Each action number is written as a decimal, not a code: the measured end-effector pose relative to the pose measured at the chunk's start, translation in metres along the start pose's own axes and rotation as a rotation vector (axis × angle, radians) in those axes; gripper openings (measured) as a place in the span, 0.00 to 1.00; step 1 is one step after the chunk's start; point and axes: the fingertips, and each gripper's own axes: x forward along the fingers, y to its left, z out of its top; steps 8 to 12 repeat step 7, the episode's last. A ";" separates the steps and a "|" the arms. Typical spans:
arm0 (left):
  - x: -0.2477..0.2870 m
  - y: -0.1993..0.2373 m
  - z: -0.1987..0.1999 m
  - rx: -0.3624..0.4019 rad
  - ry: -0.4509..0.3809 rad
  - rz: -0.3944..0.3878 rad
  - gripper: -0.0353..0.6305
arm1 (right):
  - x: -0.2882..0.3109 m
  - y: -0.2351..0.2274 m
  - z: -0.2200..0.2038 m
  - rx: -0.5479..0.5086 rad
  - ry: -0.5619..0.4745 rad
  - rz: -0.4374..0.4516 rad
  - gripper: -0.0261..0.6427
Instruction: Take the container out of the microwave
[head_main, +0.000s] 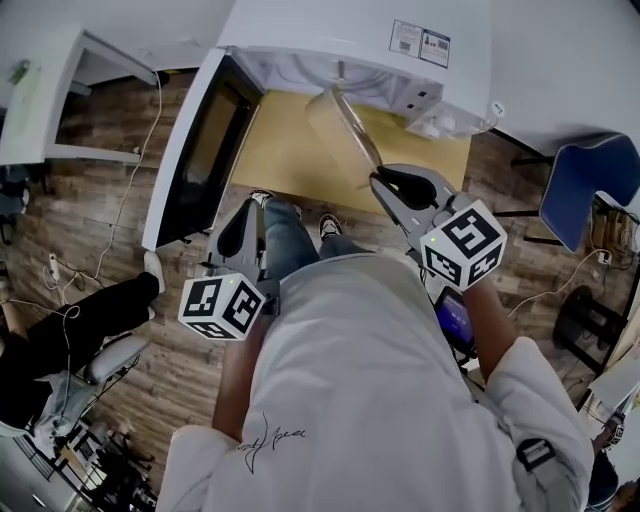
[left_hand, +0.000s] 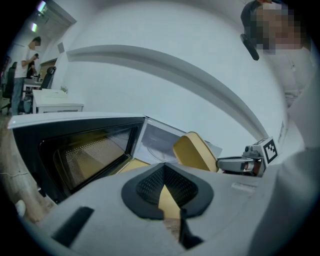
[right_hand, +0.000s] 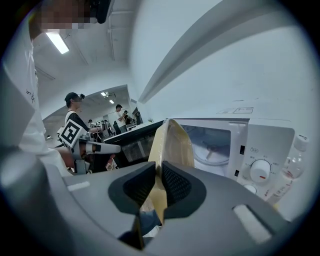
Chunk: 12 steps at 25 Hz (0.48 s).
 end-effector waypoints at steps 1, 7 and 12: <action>0.001 0.000 0.000 0.003 0.003 -0.002 0.05 | -0.001 0.000 0.000 0.001 -0.002 0.000 0.12; 0.005 -0.004 -0.005 0.002 0.017 -0.013 0.05 | -0.006 -0.004 0.000 -0.007 -0.003 -0.007 0.12; 0.005 -0.004 -0.005 0.002 0.017 -0.013 0.05 | -0.006 -0.004 0.000 -0.007 -0.003 -0.007 0.12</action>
